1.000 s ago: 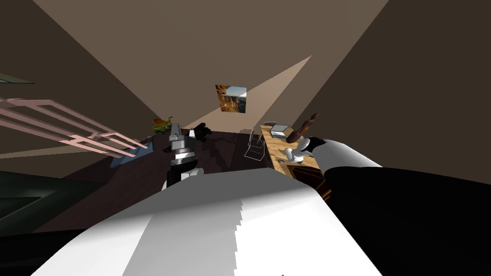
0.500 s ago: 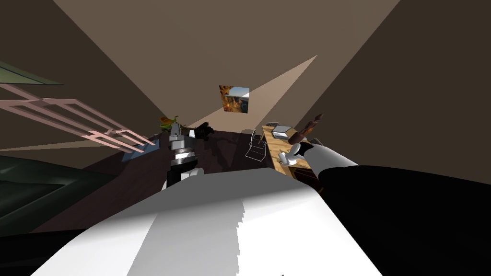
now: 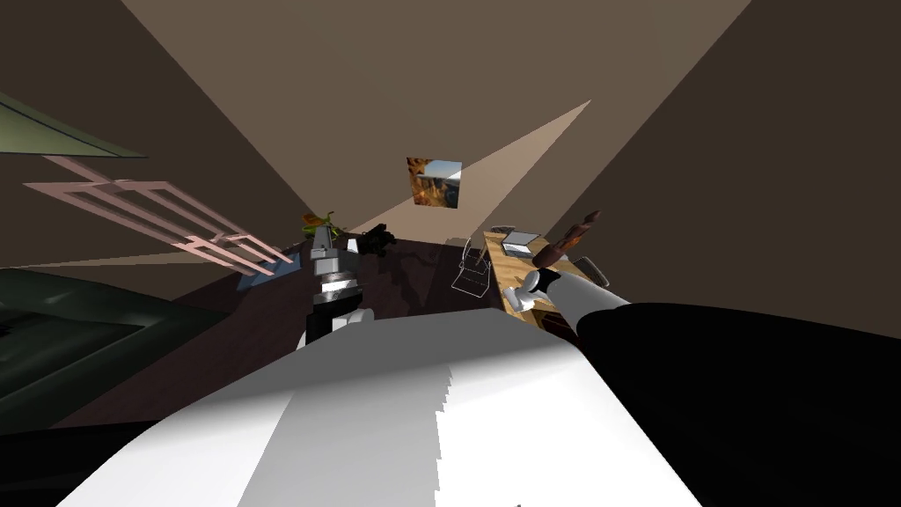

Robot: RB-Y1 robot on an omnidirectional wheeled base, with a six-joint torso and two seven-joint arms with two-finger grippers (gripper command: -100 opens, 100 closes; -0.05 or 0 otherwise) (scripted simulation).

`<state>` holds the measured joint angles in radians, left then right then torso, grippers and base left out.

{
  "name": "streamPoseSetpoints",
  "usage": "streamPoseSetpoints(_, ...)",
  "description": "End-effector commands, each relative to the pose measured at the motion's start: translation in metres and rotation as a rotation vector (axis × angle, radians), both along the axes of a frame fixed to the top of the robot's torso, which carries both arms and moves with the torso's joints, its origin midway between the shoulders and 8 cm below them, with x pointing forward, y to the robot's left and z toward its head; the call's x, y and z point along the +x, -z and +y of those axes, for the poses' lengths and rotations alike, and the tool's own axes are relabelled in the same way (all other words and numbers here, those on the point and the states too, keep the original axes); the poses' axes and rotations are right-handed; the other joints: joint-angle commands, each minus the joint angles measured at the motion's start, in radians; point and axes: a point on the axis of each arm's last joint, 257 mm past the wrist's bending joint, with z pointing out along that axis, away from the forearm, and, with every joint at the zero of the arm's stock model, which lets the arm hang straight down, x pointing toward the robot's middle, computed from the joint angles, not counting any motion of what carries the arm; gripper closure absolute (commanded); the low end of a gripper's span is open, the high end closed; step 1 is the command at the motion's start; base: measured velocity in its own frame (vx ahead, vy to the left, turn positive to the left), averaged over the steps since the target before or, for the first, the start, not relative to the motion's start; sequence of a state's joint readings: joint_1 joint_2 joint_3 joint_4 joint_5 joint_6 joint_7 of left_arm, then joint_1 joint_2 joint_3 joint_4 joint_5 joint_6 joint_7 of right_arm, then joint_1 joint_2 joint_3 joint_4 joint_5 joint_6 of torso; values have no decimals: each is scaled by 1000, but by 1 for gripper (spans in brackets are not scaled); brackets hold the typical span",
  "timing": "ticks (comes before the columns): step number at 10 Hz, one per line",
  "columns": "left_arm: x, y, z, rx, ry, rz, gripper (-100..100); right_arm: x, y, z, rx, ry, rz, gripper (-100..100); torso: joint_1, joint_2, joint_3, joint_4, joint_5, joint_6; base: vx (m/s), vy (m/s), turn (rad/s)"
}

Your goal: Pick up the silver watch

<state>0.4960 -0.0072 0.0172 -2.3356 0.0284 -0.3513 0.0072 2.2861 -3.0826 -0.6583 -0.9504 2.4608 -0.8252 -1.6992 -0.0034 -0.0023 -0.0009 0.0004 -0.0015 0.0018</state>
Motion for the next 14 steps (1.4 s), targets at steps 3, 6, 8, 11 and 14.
streamPoseSetpoints(3,0,0,0,0,0,0,0,-20,32,25,31,-32,39,-100,0,0,0,0,0,0,3,-8,29)
streamPoseSetpoints(6,0,0,0,0,0,0,0,-27,28,28,23,-7,31,-100,1,0,0,0,1,0,5,-15,42)
streamPoseSetpoints(8,0,0,0,0,0,0,0,-37,31,35,23,10,30,-100,-5,-1,0,0,-1,0,13,-97,97)
streamPoseSetpoints(11,0,0,0,0,0,0,0,-51,33,45,22,35,30,-100,-5,0,0,0,-1,1,1,-84,80)
streamPoseSetpoints(14,0,0,0,0,0,0,0,-58,34,51,23,44,31,-100,-4,-1,0,0,-1,0,5,-60,64)
